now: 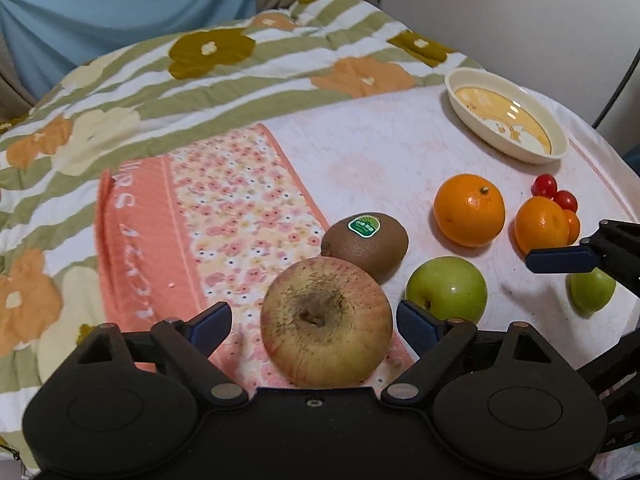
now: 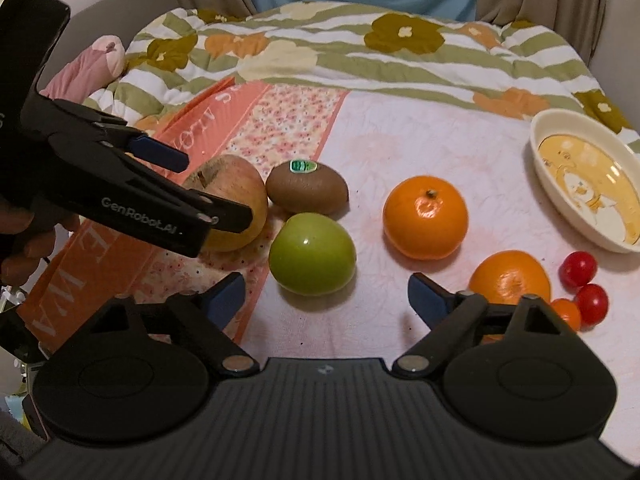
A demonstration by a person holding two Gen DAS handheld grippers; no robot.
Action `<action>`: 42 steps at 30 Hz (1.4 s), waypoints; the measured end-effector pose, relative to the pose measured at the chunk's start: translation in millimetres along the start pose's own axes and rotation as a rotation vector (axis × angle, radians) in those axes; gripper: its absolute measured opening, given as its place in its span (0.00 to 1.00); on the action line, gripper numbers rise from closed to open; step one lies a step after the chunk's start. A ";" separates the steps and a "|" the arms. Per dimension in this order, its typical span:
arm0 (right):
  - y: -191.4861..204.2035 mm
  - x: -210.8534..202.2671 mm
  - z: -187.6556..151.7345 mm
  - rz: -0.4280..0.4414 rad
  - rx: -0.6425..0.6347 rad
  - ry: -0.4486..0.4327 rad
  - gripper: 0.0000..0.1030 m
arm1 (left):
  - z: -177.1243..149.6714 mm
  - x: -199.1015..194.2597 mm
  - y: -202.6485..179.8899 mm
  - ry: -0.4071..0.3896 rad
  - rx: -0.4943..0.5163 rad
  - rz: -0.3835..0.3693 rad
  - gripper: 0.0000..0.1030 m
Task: Organize fruits
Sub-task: 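Reach the left tool to the large apple while the right tool approaches the green apple, then close the left tool on the apple while the right tool grasps the green apple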
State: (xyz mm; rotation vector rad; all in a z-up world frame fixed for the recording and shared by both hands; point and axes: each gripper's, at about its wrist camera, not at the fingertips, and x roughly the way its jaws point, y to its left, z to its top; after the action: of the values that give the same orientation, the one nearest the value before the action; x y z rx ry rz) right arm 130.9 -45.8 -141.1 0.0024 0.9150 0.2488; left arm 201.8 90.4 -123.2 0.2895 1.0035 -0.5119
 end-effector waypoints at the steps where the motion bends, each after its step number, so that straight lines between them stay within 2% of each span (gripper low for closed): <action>1: -0.4 2.5 -0.1 0.001 0.001 0.003 0.99 | 0.6 3.3 0.1 0.007 0.002 -0.004 0.87; 5: 1.7 11.6 2.6 0.010 -0.014 0.007 0.97 | 1.2 11.9 2.5 0.025 -0.015 -0.030 0.86; 8: 4.4 16.0 4.8 0.011 -0.032 0.010 0.94 | 0.2 17.7 4.2 0.041 -0.030 -0.043 0.78; 10: 6.1 18.5 6.0 0.012 -0.043 0.011 0.92 | -0.8 20.2 4.8 0.050 -0.041 -0.061 0.76; 16: 9.0 31.3 10.8 0.023 -0.062 0.008 0.81 | -1.5 18.4 3.2 0.048 -0.041 -0.051 0.76; 24: 17.4 41.1 15.5 0.016 -0.114 0.008 0.78 | -6.2 13.8 7.5 0.050 -0.051 -0.020 0.76; 33: 16.8 46.5 14.8 0.000 -0.115 0.017 0.71 | -14.6 7.3 9.3 0.047 -0.050 0.014 0.76; 42: 14.9 35.7 15.4 -0.011 -0.125 -0.007 0.70 | -17.3 -4.4 7.6 0.025 -0.076 0.039 0.76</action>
State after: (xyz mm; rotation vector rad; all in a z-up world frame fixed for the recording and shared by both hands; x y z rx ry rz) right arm 160.6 -22.1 -158.1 -0.1170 0.8907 0.2948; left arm 191.4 105.9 -128.3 0.2479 1.0376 -0.4347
